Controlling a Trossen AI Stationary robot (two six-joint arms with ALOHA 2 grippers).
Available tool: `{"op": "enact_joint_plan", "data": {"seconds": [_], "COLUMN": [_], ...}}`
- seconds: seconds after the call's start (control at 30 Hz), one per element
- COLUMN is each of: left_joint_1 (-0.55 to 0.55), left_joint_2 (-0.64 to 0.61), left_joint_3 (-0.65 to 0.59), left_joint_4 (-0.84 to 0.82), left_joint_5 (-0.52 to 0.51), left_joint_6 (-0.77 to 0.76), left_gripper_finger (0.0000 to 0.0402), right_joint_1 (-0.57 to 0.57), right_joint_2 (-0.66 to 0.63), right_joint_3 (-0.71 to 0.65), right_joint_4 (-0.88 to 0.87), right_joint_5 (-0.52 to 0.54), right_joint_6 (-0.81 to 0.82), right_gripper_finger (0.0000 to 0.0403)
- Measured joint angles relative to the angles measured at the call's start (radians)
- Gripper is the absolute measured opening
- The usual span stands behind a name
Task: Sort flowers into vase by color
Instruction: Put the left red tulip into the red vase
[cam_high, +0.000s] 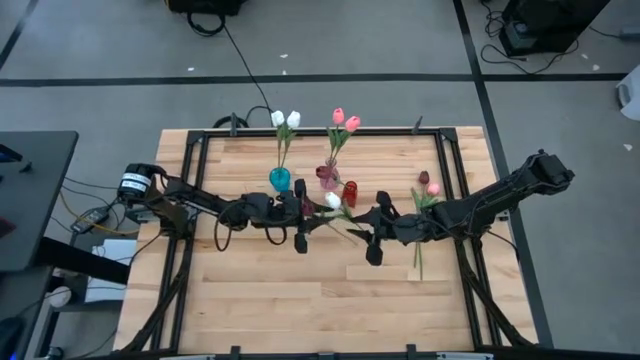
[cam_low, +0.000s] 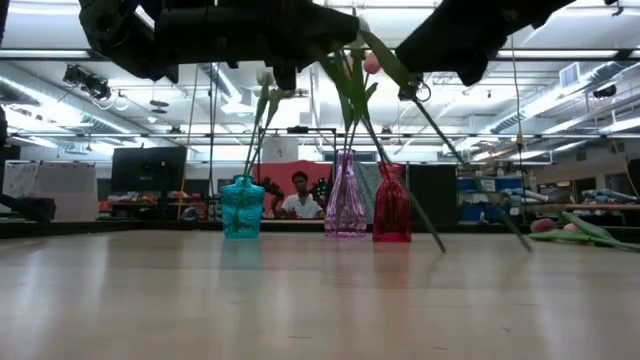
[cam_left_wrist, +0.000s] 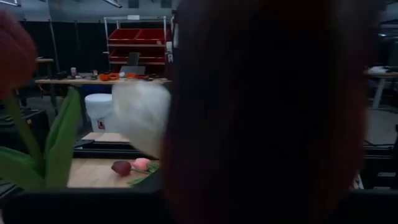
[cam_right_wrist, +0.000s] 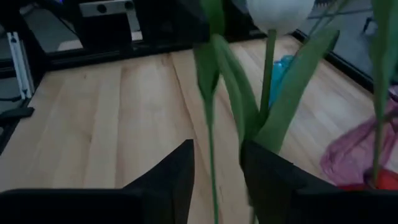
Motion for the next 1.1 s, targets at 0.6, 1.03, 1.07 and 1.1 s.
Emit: {"op": "enact_joint_plan", "data": {"seconds": [0.6,1.03,1.07,1.1], "left_joint_1": [0.055,0.011,0.002,-0.006], "left_joint_2": [-0.224,-0.162,-0.152,-0.146], "left_joint_3": [-0.001,0.464,0.491,0.507], "left_joint_4": [-0.261,-0.849,-0.853,-0.858], "left_joint_5": [0.004,0.008,-0.021,-0.059], "left_joint_6": [0.001,0.056,0.065,0.081], "left_gripper_finger": [0.0015,0.0015,0.0015,0.0015], "right_joint_1": [-0.001,-0.072,-0.08,-0.089], "right_joint_2": [-0.228,-0.239,-0.25,-0.261], "right_joint_3": [0.0,-0.026,-0.041,-0.059], "right_joint_4": [-0.404,-0.669,-0.665,-0.657], "right_joint_5": [0.284,0.31,0.305,0.298], "right_joint_6": [0.177,0.33,0.324,0.313], "right_gripper_finger": [0.0143,0.0142,0.0142,0.0142]}}
